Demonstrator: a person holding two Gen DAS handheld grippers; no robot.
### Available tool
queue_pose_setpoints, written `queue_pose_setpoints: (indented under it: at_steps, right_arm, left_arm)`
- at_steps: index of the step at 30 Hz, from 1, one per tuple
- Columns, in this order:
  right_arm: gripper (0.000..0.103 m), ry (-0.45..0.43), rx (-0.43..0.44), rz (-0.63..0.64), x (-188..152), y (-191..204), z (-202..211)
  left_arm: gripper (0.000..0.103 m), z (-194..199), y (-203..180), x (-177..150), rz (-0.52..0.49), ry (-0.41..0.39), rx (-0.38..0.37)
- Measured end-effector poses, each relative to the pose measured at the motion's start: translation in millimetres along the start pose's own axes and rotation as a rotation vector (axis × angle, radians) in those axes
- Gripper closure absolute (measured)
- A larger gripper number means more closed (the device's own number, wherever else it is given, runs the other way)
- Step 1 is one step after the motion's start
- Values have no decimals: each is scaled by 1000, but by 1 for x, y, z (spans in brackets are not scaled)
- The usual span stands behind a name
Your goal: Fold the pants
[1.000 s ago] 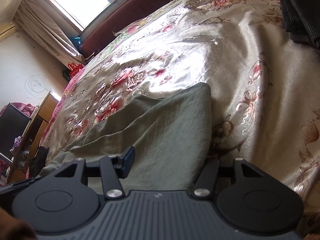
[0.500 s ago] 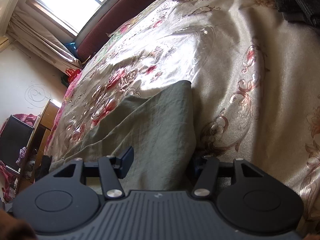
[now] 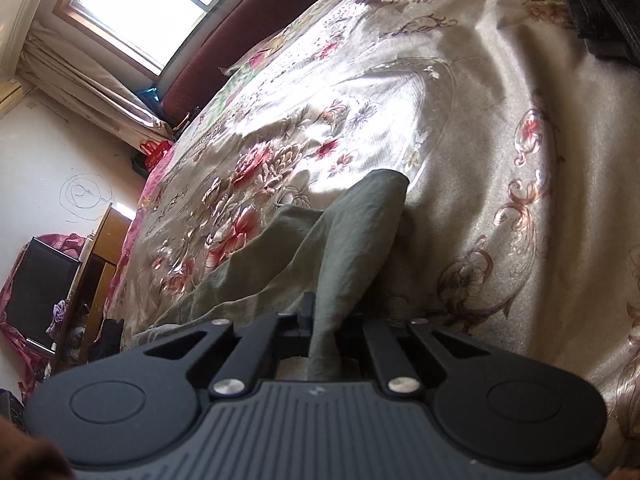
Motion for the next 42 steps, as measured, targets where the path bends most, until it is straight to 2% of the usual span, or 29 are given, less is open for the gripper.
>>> queue_pose_setpoints:
  at_steps: [1,4,7,9,11,13,15,17,19,22,25,28,34,38,42]
  right_arm:
    - [98,-10,-9,-24,3,-5,-1]
    - [93,17,-25,-80,5,-22,-6]
    - [78,43,-45,-84,-1,-32,-12]
    - [67,36,-29,-66,-6,-31,-16]
    - [64,31,-21,-61,-8,-29,-18]
    - [68,32,-33,-50,-7,-28,-16]
    - [98,45,-65,-42,-7,-27,-14]
    - [99,49,-65,-68,-6,-27,-10]
    - [99,24,-51,-85,-4,-19,-2]
    - [99,-10,-34,-50,2,6,12]
    - [99,-31,-32,62,5,55,18]
    - [99,-2,-1,164,-1,105,8]
    - [98,125,17,389,-49,192,-55]
    - [97,213,7,491,-92,223,-93]
    - [97,261,-17,511,-123,235,-116]
  left_arm:
    - [51,-8,4,-12,45,31,-30]
    - [50,0,14,-20,126,-11,-80]
    - [50,6,15,-18,127,-26,-66]
    - [50,9,17,-12,137,-60,-60]
    - [50,14,20,-6,165,-108,-60]
    - [50,17,23,0,202,-144,-71]
    - [48,10,24,5,212,-143,-68]
    - [48,-4,22,1,191,-112,-35]
    - [47,-20,22,-9,187,-45,-34]
    - [46,-19,21,-15,169,-64,-28]
    - [45,-16,18,-16,145,-63,-12]
    - [45,-8,23,-17,166,-65,-24]
    - [44,14,37,-22,214,-92,-40]
    - [40,31,55,-35,279,-102,-27]
    - [38,38,70,-56,367,-87,-44]
Point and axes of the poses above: each gripper's, at about its wrist camera, not at the fingertips, and z roughly against the way its jaws point, y to its left, x to its top, the point moved 6 cm from there along -z, roughly the way its jaws point, and after that the axes turned 4 degrees about -z, right-handed, at the moved point
